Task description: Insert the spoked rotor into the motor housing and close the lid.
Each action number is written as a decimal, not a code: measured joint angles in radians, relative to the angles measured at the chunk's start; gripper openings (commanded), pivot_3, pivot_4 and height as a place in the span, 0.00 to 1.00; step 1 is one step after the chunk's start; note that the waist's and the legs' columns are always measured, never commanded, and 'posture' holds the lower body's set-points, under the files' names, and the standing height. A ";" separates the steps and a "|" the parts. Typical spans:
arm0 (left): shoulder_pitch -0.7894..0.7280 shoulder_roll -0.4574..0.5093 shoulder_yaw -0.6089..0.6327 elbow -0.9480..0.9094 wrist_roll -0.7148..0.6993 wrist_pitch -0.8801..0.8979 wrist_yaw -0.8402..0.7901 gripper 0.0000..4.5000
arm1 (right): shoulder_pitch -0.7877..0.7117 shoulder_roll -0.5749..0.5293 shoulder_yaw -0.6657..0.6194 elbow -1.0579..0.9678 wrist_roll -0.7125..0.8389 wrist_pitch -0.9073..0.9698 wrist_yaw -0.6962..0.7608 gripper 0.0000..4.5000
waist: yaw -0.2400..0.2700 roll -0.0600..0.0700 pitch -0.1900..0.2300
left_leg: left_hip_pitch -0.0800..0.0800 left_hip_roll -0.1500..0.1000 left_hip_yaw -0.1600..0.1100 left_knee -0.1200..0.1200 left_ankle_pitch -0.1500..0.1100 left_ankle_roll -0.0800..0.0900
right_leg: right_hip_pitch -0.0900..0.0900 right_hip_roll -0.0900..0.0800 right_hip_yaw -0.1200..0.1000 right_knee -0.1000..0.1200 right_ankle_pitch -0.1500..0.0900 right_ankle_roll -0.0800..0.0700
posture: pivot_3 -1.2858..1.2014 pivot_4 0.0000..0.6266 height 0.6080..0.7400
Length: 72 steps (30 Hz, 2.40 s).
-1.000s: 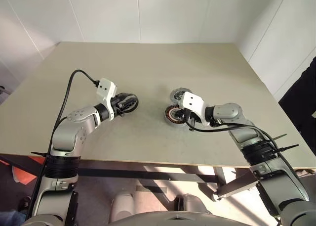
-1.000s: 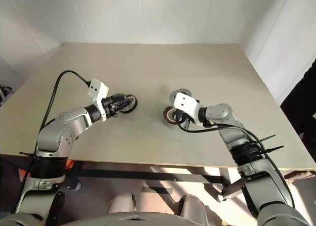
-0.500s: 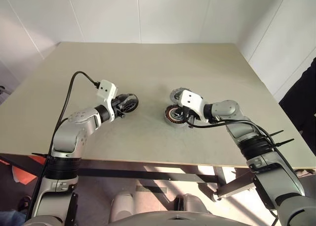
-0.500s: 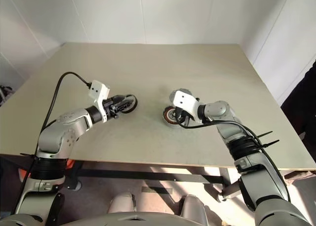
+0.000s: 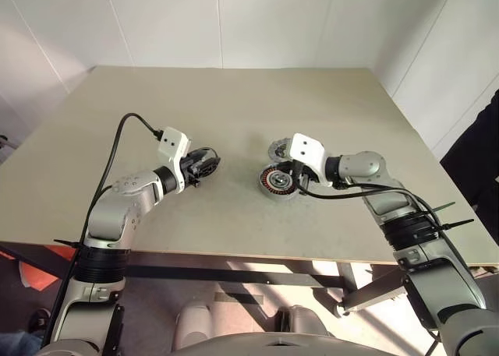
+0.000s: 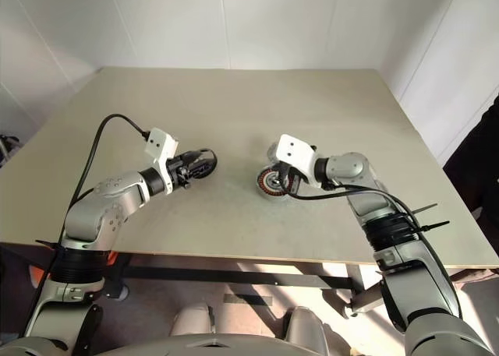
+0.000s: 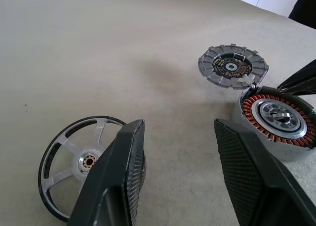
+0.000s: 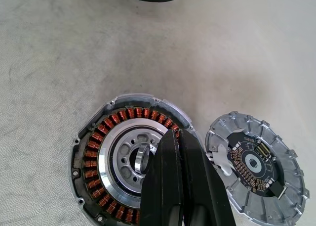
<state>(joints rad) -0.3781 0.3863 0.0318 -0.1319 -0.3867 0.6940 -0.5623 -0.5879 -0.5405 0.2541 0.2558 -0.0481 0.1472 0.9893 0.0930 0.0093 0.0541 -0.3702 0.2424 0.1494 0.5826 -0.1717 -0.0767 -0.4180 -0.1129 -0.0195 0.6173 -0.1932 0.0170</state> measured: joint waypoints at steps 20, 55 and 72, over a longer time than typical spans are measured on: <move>0.001 0.015 0.005 0.017 0.000 -0.014 0.003 0.53 | 0.018 0.031 0.005 0.087 -0.005 -0.002 -0.043 0.01 | 0.000 -0.002 -0.001 | 0.001 0.000 0.000 0.000 0.001 0.000 | 0.002 0.000 0.000 0.000 0.000 0.000 | 0.52 0.00 1.00; -0.001 0.021 0.006 0.046 0.013 -0.031 0.005 0.53 | -0.006 -0.014 -0.004 -0.039 -0.001 0.040 -0.032 0.01 | -0.001 -0.003 -0.003 | 0.001 0.000 -0.001 -0.002 0.001 0.000 | 0.002 0.001 0.000 -0.002 0.000 0.000 | 0.52 0.00 1.00; -0.002 0.025 0.011 0.065 0.014 -0.033 0.005 0.53 | 0.072 0.026 0.032 -0.051 -0.010 0.089 -0.069 0.01 | -0.001 -0.004 -0.003 | 0.004 0.001 0.000 -0.003 0.001 0.000 | 0.006 0.001 0.000 -0.005 0.000 0.000 | 0.52 0.00 1.00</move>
<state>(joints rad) -0.3805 0.4115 0.0426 -0.0670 -0.3726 0.6608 -0.5574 -0.5162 -0.5150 0.2863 0.2053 -0.0577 0.2366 0.9200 0.0921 0.0058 0.0513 -0.3663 0.2429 0.1491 0.5799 -0.1705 -0.0772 -0.4124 -0.1119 -0.0195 0.6127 -0.1933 0.0172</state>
